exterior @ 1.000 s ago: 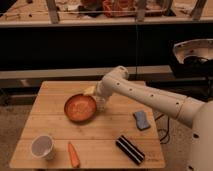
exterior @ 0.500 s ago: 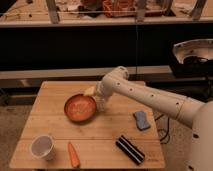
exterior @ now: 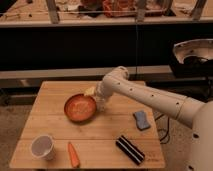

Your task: Drag the ceramic bowl in a circle

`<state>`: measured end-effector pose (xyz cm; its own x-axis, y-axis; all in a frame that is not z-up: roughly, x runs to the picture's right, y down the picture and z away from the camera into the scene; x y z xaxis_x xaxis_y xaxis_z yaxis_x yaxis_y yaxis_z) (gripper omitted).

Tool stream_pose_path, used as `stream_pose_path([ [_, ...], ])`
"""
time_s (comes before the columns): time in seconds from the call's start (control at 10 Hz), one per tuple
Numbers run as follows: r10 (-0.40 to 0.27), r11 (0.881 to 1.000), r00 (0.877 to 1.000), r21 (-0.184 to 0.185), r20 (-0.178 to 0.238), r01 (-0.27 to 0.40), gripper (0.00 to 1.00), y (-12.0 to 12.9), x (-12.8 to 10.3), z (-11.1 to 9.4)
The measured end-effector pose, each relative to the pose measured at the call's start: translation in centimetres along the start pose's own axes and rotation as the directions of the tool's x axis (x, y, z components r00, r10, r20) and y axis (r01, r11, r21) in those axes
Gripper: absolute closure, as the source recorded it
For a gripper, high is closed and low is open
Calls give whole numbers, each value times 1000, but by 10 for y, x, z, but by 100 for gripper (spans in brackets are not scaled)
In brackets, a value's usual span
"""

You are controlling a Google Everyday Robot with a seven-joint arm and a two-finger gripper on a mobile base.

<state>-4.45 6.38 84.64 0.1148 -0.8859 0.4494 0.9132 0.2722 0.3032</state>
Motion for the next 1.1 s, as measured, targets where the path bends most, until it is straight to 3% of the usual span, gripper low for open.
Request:
stream_pose_path([
  [0.3, -21, 1000, 999, 8, 28, 21, 20, 4, -8, 24],
  [1.1, -49, 999, 995, 2, 91, 50, 20, 15, -25, 41],
])
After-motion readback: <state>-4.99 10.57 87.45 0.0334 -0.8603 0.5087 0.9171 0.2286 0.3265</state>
